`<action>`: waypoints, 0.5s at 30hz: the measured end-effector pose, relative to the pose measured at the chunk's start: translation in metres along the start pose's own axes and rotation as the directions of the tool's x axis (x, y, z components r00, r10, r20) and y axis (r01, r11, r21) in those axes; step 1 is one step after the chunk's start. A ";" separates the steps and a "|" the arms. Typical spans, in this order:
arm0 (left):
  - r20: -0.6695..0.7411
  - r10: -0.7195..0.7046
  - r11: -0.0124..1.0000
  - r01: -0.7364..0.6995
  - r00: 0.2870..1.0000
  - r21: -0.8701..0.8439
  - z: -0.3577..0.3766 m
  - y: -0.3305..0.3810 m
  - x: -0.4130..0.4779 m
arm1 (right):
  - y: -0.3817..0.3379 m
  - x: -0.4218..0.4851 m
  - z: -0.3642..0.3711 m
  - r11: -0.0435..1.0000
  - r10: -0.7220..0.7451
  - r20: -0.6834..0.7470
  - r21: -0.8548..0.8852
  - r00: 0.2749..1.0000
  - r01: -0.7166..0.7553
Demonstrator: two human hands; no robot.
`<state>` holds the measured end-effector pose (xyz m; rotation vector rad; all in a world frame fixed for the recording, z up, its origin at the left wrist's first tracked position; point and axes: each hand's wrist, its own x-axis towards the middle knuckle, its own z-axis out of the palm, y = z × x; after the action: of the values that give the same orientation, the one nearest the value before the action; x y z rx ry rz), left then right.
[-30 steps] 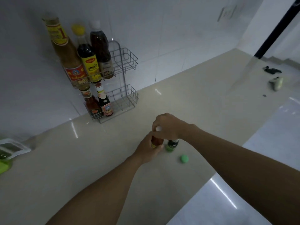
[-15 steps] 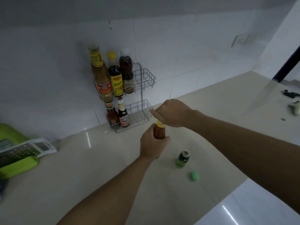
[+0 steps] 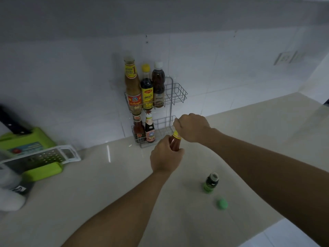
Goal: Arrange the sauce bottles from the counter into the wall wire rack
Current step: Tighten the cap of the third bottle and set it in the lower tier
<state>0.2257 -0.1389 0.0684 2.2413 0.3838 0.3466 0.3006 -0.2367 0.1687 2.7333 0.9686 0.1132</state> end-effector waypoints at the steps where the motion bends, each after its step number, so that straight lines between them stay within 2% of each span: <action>1: -0.007 -0.004 0.999 0.004 1.000 0.034 0.001 -0.002 -0.002 | -0.003 0.003 -0.002 0.997 0.057 0.082 0.046 0.995 -0.061; 3: 0.062 -0.024 0.996 0.029 0.998 -0.088 0.001 -0.007 -0.003 | 0.000 0.008 -0.010 0.961 0.069 0.178 0.252 0.982 -0.113; 5: 0.167 -0.003 0.960 0.049 0.986 -0.274 -0.002 -0.012 0.001 | 0.005 0.009 -0.015 0.935 -0.027 0.074 0.353 0.997 -0.001; 7: 0.201 0.016 0.940 0.054 0.980 -0.337 -0.004 -0.012 0.003 | 0.004 0.004 -0.014 0.943 -0.095 -0.066 0.314 0.993 0.111; 8: 0.188 0.011 0.949 0.049 0.982 -0.310 -0.005 -0.009 0.003 | 0.002 0.001 -0.009 0.959 -0.082 -0.111 0.263 0.990 0.109; 9: 0.161 -0.010 0.970 0.049 0.987 -0.239 -0.004 -0.008 0.002 | -0.001 -0.001 -0.003 0.974 -0.019 -0.120 0.223 0.993 0.046; 10: 0.122 -0.027 0.991 0.042 0.992 -0.128 -0.004 -0.007 -0.001 | -0.005 -0.003 0.003 0.977 0.066 -0.074 0.206 0.995 -0.050; 11: 0.098 -0.029 0.999 0.032 0.995 -0.023 -0.003 -0.008 -0.003 | -0.007 -0.004 0.005 0.964 0.138 0.033 0.223 0.990 -0.142; 13: 0.127 -0.032 0.999 0.032 0.991 0.003 -0.001 -0.013 -0.007 | -0.004 0.000 0.007 0.943 0.101 0.194 0.295 0.976 -0.156; 15: 0.209 -0.024 0.991 0.051 0.978 -0.124 -0.003 -0.019 -0.004 | 0.003 0.003 0.004 0.915 -0.017 0.152 0.402 0.988 -0.046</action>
<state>0.2182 -0.1270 0.0550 2.1158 0.2846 0.1124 0.3051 -0.2382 0.1658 3.0619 1.0236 -0.3280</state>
